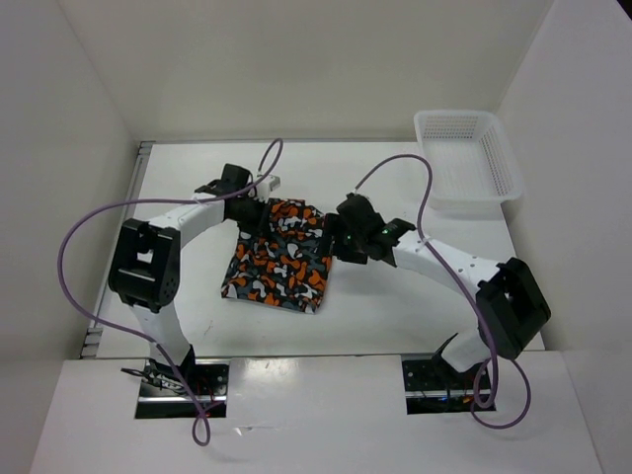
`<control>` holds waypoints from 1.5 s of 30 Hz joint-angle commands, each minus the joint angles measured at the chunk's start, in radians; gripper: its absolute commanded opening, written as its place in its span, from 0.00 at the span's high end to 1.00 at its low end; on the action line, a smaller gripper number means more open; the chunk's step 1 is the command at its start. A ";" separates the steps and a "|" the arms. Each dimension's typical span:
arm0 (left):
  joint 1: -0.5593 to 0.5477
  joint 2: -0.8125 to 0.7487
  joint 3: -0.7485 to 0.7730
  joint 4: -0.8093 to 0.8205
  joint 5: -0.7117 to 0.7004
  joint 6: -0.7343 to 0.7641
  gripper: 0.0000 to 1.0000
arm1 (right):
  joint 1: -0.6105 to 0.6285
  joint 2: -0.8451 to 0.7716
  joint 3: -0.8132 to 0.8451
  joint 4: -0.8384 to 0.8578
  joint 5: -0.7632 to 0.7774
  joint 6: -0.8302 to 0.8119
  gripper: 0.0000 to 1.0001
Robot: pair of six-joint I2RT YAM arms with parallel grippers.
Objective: Fold and stack the shorts
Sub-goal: Fold the shorts
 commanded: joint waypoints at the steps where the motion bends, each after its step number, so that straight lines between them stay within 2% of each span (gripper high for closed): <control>1: 0.023 -0.066 0.016 -0.006 0.067 0.010 0.91 | -0.042 -0.007 -0.044 0.080 -0.076 0.022 0.20; 4: 0.054 -0.105 0.016 -0.051 0.087 0.010 0.99 | -0.068 0.024 -0.067 0.123 -0.128 0.031 0.14; 13: 0.109 -0.140 0.037 -0.149 0.098 0.010 1.00 | -0.077 0.179 -0.049 0.241 -0.240 0.031 0.14; 22: 0.179 -0.120 -0.033 -0.127 0.099 0.010 1.00 | -0.068 0.282 -0.010 0.305 -0.258 0.041 0.20; 26: 0.198 -0.094 -0.055 -0.100 0.126 0.010 1.00 | -0.059 0.305 -0.010 0.371 -0.284 0.070 0.32; 27: 0.198 -0.118 -0.076 -0.089 0.113 0.010 1.00 | -0.059 0.317 -0.010 0.382 -0.275 0.070 0.38; 29: 0.198 -0.141 -0.076 -0.069 0.104 0.010 1.00 | -0.031 0.341 0.002 0.391 -0.275 0.070 0.42; 39: 0.198 -0.163 -0.056 -0.100 0.093 0.010 1.00 | -0.022 0.406 0.046 0.500 -0.304 0.070 0.41; 40: 0.198 -0.163 -0.056 -0.089 0.093 0.010 1.00 | -0.022 0.406 0.046 0.510 -0.314 0.070 0.43; 41: 0.198 -0.163 -0.056 -0.089 0.093 0.010 1.00 | -0.022 0.406 0.046 0.520 -0.314 0.070 0.57; 43: 0.198 -0.163 -0.056 -0.089 0.093 0.010 1.00 | -0.022 0.406 0.046 0.520 -0.303 0.070 0.76; 44: 0.198 -0.163 -0.056 -0.089 0.093 0.010 1.00 | -0.022 0.406 0.046 0.520 -0.280 0.079 0.88; 45: 0.198 -0.163 -0.056 -0.089 0.093 0.010 1.00 | -0.022 0.394 0.046 0.511 -0.266 0.079 0.94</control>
